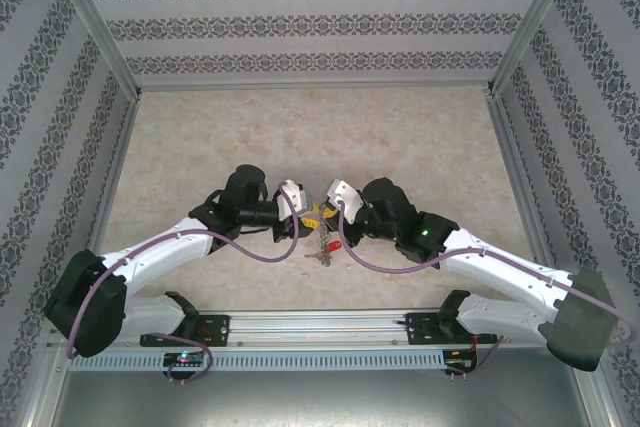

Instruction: Put the keys on the keyring

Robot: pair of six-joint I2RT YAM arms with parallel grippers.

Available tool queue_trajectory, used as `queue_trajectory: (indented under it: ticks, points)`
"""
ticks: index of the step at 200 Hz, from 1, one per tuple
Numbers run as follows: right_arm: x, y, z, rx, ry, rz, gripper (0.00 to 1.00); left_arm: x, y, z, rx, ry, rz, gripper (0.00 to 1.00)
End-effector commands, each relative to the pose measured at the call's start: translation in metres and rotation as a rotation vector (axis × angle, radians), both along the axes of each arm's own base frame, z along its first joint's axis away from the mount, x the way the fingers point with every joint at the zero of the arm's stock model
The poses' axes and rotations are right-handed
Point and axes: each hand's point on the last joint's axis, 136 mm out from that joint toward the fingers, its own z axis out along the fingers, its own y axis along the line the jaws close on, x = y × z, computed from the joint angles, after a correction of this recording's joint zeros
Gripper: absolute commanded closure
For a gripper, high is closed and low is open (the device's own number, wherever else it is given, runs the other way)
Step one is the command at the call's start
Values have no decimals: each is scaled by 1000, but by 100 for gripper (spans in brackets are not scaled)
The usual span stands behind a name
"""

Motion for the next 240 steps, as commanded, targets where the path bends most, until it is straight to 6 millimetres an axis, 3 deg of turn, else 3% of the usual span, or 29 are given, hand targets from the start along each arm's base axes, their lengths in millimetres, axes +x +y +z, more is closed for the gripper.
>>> queue_trajectory:
  ticks: [1, 65, 122, 169, 240]
  points:
    - [-2, 8, 28, 65, -62, 27, 100, -3, -6, 2, 9, -25, -33, 66]
    - [-4, 8, 28, 71, -53, 30, 100, 8, -10, 3, 12, -56, -4, 71]
    - [-4, 10, 24, 65, -41, 35, 100, 7, -13, 13, -26, -64, -8, 67]
    - [-4, 10, 25, 71, -44, 33, 100, 3, -15, 21, -42, -58, -30, 71]
    - [-5, 12, 27, 82, -40, 46, 100, 3, -16, 9, 1, -24, -37, 75]
